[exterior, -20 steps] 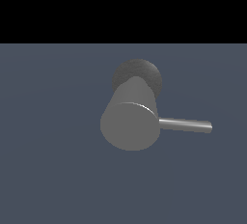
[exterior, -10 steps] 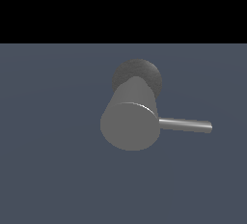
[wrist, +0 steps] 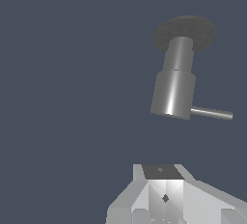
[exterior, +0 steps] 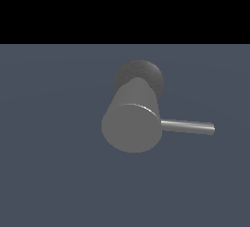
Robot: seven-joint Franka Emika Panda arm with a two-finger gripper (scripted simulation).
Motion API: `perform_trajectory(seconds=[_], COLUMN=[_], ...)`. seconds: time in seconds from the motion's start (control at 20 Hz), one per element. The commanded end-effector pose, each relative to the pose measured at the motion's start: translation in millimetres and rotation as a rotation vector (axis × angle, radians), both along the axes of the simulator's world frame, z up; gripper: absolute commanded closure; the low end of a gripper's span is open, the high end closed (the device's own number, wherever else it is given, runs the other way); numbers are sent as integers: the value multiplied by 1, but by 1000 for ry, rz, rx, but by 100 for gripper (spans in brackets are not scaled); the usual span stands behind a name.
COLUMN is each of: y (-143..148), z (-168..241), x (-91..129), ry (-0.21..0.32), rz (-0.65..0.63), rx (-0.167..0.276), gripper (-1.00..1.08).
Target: Turn on the faucet by rotating a designated handle.
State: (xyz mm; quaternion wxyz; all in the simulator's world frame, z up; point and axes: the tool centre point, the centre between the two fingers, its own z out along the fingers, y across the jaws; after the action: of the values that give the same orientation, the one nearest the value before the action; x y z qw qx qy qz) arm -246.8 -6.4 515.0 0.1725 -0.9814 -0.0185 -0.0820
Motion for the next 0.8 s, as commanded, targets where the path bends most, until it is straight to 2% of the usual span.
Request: perform_trajectory(seconds=[0.0,0.4,0.75], y=[-7,-41,-85], z=[9,42,65], x=[2,8,10], ry=[-53,-242,-406], rz=[-4,-37,-95], rx=[92,408,678], gripper=[108,108,108])
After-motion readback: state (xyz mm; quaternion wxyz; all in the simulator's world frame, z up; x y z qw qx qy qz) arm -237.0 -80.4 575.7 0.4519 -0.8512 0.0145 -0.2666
